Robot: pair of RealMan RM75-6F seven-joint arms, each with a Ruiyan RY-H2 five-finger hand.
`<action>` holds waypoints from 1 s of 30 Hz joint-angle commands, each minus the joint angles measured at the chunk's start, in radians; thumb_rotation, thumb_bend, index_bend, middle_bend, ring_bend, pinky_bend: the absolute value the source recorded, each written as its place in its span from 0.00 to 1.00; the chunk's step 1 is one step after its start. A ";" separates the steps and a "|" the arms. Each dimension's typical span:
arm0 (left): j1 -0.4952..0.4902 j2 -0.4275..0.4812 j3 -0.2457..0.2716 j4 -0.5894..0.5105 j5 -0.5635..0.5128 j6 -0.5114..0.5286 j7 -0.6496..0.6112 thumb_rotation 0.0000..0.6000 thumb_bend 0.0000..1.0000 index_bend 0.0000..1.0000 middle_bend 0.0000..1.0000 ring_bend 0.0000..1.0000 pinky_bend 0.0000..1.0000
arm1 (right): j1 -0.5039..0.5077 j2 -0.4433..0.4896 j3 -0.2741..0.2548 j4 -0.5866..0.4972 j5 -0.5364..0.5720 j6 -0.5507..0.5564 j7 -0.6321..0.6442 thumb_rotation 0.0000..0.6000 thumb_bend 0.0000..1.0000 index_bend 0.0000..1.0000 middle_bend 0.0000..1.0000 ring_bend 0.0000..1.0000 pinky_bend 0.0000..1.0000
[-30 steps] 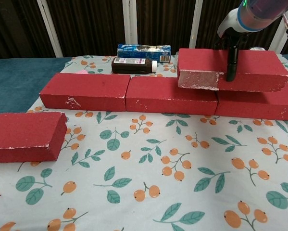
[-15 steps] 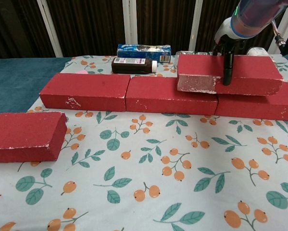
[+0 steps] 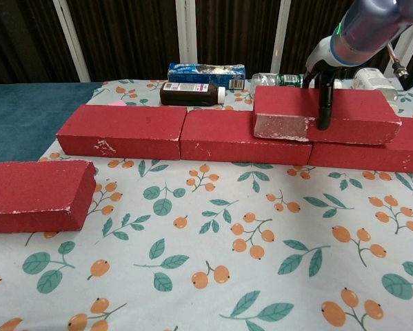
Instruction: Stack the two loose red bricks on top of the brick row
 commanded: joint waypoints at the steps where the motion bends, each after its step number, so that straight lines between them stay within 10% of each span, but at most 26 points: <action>1: 0.000 -0.001 0.001 0.000 0.001 0.000 0.003 1.00 0.00 0.06 0.00 0.00 0.06 | -0.004 -0.002 0.004 0.003 0.000 -0.002 -0.006 1.00 0.19 0.34 0.29 0.11 0.00; 30: 0.000 -0.003 0.001 0.000 0.000 0.001 0.008 1.00 0.00 0.06 0.00 0.00 0.06 | -0.029 -0.025 0.043 0.015 -0.012 -0.002 -0.046 1.00 0.19 0.34 0.30 0.11 0.00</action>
